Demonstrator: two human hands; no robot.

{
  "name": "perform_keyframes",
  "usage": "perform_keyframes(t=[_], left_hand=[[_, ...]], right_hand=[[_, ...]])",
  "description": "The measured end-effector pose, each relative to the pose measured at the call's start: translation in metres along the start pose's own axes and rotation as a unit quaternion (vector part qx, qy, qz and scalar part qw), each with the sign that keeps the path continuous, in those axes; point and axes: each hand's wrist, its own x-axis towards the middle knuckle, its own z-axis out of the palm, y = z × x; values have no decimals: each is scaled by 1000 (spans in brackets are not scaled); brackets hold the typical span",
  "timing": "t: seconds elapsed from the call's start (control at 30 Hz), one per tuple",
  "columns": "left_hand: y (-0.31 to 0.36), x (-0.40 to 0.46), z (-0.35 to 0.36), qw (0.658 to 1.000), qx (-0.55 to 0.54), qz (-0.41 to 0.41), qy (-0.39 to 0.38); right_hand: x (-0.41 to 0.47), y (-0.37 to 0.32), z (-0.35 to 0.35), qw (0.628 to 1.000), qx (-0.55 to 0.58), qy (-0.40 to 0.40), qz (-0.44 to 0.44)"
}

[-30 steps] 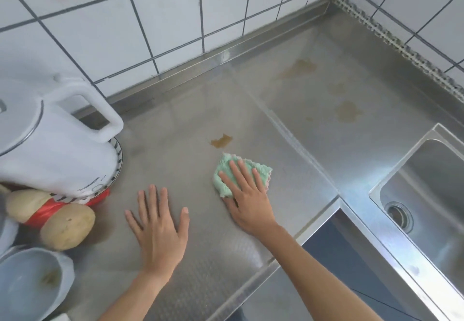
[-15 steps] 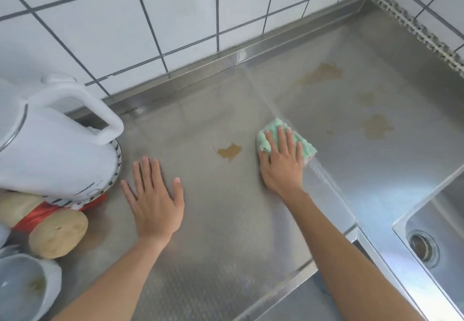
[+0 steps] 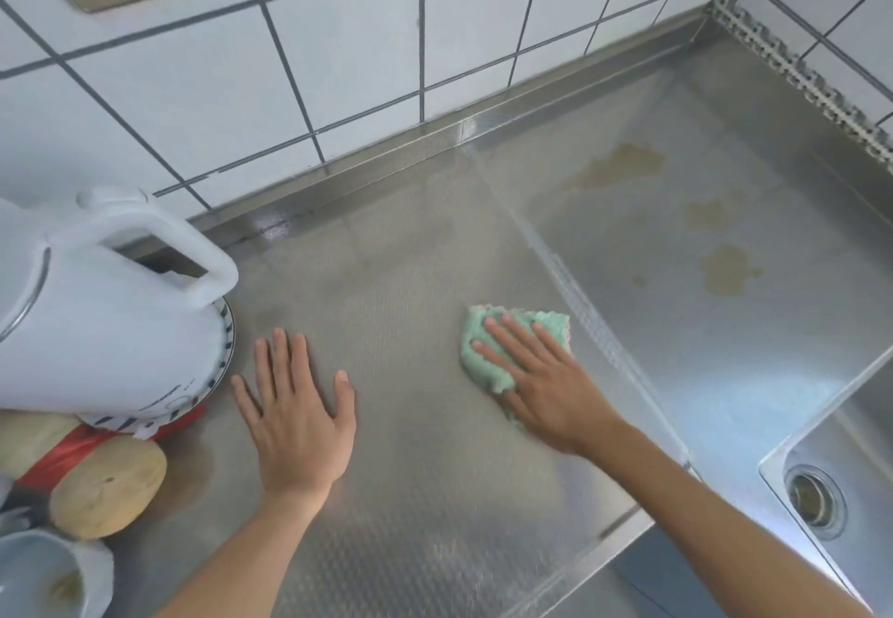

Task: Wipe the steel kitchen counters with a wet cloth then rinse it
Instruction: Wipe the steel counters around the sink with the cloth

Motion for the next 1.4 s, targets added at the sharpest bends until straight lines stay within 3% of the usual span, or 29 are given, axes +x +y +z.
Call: perform_keyframes(t=[0.13, 0.27, 0.47, 0.57, 0.67, 0.8, 0.9, 0.97, 1.03, 1.1, 1.23, 1.4], left_hand=[[0, 0, -1, 1000, -1, -4, 2], [1, 0, 1, 1000, 4, -2, 7], [-3, 0, 4, 1000, 10, 6, 14], [-4, -1, 5, 1000, 11, 5, 13], [-4, -1, 6, 1000, 7, 2, 13], [-4, 0, 7, 1000, 11, 2, 14], [-4, -1, 8, 1000, 9, 6, 18], [-3, 0, 9, 1000, 12, 7, 19], [-3, 1, 9, 1000, 18, 7, 17], [-4, 0, 9, 1000, 20, 9, 17], [-6, 0, 9, 1000, 20, 12, 13], [-5, 0, 8, 1000, 14, 8, 8]], right_hand=[[70, 33, -23, 986, 25, 28, 160], [149, -14, -34, 958, 78, 67, 267], [104, -107, -1, 992, 98, 72, 41], [49, -87, 11, 997, 58, 43, -16], [29, -40, 5, 1000, -3, 19, -13], [82, 0, -17, 994, 14, 50, 94], [161, -7, -36, 955, 70, 101, 269], [214, -30, -46, 932, 107, 107, 329], [244, -62, -48, 945, 116, 101, 288], [244, -95, -38, 972, 99, 92, 190], [170, -120, -9, 996, 62, 66, 17], [39, -57, 5, 999, 13, 33, -15]])
